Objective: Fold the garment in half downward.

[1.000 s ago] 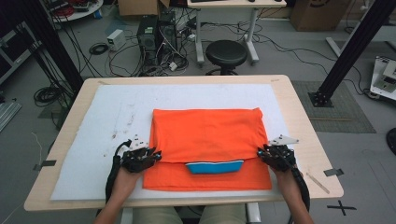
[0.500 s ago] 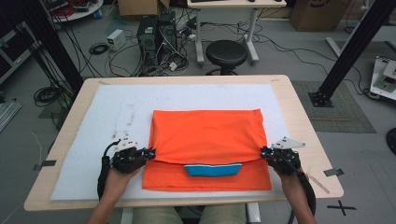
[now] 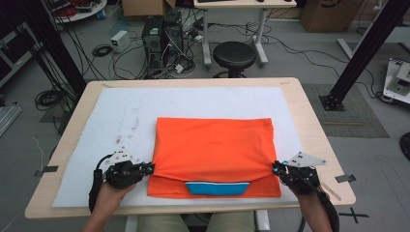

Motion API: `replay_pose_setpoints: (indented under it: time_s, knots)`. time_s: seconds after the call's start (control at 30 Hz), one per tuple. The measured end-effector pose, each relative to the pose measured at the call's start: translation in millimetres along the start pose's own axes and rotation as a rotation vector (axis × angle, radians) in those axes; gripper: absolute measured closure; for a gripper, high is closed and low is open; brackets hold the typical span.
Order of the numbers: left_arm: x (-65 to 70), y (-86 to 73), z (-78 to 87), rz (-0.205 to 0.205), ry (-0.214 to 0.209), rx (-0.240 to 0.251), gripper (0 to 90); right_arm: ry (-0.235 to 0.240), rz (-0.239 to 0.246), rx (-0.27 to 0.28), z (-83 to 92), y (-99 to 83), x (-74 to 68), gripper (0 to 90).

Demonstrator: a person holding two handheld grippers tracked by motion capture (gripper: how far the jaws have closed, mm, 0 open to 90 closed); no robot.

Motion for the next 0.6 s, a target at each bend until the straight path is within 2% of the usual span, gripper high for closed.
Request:
replay_pose_setpoints:
  time_s: [0.03,0.1,0.13,0.2,0.37,0.47,0.57,0.6]
  knots:
    - [-0.7,-1.2,-2.7,0.006,0.008,-0.007,80.3,0.004,-0.001,-0.011,-2.2,-1.9,-0.2,82.6]
    - [-4.3,0.0,-4.8,0.028,0.035,-0.006,63.1,0.021,-0.027,-0.021,-8.4,-5.7,0.5,76.4]
    - [-6.8,2.3,-4.7,0.039,0.051,0.008,55.0,0.022,-0.051,-0.012,-9.8,-5.5,1.8,72.3]
    - [-11.5,8.7,-3.5,0.059,0.083,0.045,45.8,0.027,-0.082,0.010,-11.5,-3.3,6.7,68.6]
    - [-26.9,26.5,-8.7,0.075,0.153,0.098,39.2,-0.032,-0.155,0.020,-27.4,4.9,26.8,67.5]
    - [-37.9,32.6,-19.8,0.103,0.171,0.095,37.5,-0.063,-0.195,-0.004,-45.3,8.9,36.6,62.0]
    - [-46.0,32.4,-30.5,0.129,0.197,0.059,36.6,-0.086,-0.237,-0.038,-64.5,11.6,44.3,54.0]
    - [-48.4,31.5,-33.1,0.141,0.199,0.051,36.4,-0.079,-0.258,-0.045,-70.2,12.4,45.6,53.0]
Point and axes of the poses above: each handheld gripper's, and its own axes: z roughly backward along the jaws, y roughly out of its top, x roughly to its right, the point moved 6 cm from there along -z, roughly forward along the jaws, and after that the axes turned 10 degrees about -y, right-handed, at the moved point
